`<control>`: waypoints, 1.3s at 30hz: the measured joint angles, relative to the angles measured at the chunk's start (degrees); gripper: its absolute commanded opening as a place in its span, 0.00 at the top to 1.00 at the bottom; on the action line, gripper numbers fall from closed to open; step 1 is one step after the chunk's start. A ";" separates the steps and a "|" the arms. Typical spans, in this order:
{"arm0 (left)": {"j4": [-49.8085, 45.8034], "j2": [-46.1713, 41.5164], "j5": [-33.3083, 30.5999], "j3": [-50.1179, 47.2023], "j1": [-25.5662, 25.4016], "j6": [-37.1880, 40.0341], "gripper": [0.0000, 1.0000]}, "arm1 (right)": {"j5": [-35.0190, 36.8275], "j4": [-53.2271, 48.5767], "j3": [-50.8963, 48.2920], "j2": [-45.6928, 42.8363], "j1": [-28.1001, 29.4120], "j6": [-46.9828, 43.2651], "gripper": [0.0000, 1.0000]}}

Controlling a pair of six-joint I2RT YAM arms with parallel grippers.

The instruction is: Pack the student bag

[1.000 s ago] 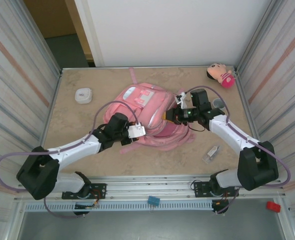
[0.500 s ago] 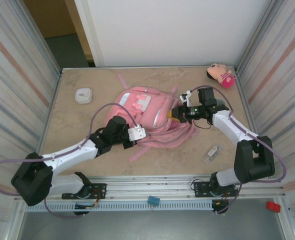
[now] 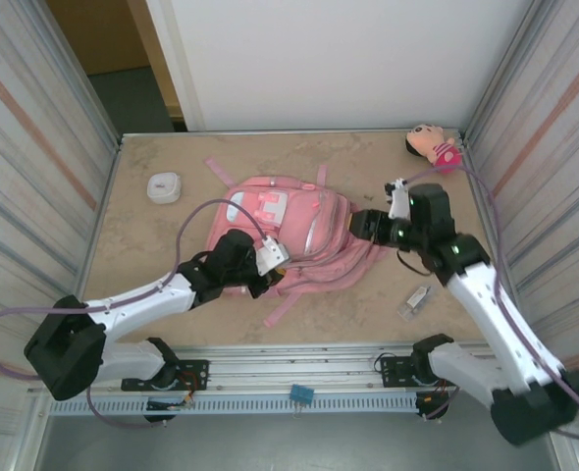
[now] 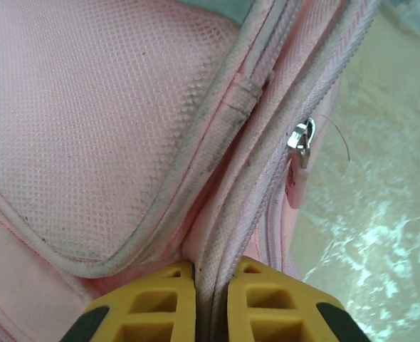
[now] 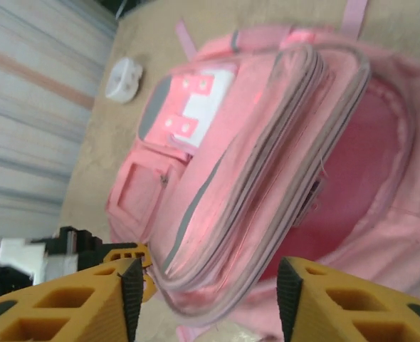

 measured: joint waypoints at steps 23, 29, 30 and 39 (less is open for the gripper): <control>-8.87 0.98 9.94 5.35 1.95 -12.33 1.00 | 41.13 7.26 -5.42 19.78 42.18 13.64 0.57; -9.31 1.64 10.34 6.03 2.03 -12.35 1.00 | 42.95 7.58 -4.13 22.62 42.14 13.90 0.85; -9.49 1.75 10.29 6.19 2.03 -12.31 1.00 | 43.36 7.02 -3.76 23.04 42.14 14.21 0.89; -11.58 1.95 8.35 8.02 2.03 -10.10 1.00 | 42.14 1.88 -2.56 19.28 39.65 15.17 1.00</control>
